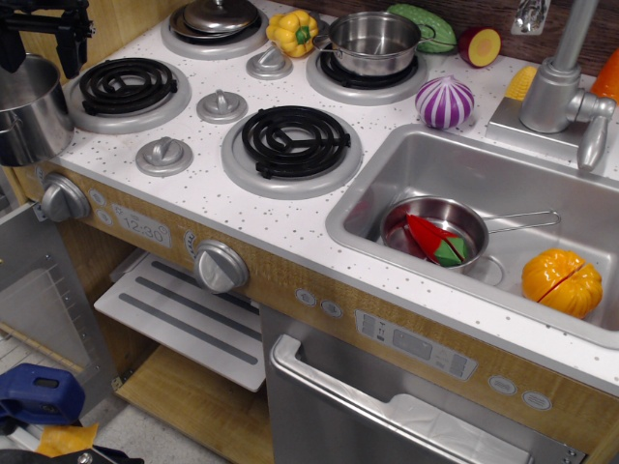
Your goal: Put pot on stove which is near stove
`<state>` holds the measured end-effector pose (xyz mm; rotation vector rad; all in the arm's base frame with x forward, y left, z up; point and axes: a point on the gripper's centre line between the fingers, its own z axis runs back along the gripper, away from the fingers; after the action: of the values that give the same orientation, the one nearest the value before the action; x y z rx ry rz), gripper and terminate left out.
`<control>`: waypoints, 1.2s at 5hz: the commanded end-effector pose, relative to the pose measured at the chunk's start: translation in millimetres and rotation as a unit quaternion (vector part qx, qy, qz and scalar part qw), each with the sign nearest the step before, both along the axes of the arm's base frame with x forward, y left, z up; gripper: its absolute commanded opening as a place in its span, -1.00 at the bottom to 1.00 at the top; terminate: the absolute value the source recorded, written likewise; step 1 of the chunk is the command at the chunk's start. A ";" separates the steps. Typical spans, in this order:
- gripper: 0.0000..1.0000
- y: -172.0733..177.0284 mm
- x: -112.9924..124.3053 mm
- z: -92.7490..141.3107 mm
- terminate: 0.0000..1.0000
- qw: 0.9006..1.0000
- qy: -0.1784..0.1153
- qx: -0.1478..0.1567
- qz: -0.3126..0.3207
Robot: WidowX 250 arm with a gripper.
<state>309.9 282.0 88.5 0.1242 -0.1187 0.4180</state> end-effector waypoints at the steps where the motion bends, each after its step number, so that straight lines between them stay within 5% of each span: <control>1: 1.00 0.0 0.0 0.0 -1.00 1.000 0.000 0.000 0.000; 6: 1.00 6.6 -2.4 -12.0 -1.00 0.999 -0.024 0.008 0.022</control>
<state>311.4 278.0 50.7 0.0953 -0.1246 0.4518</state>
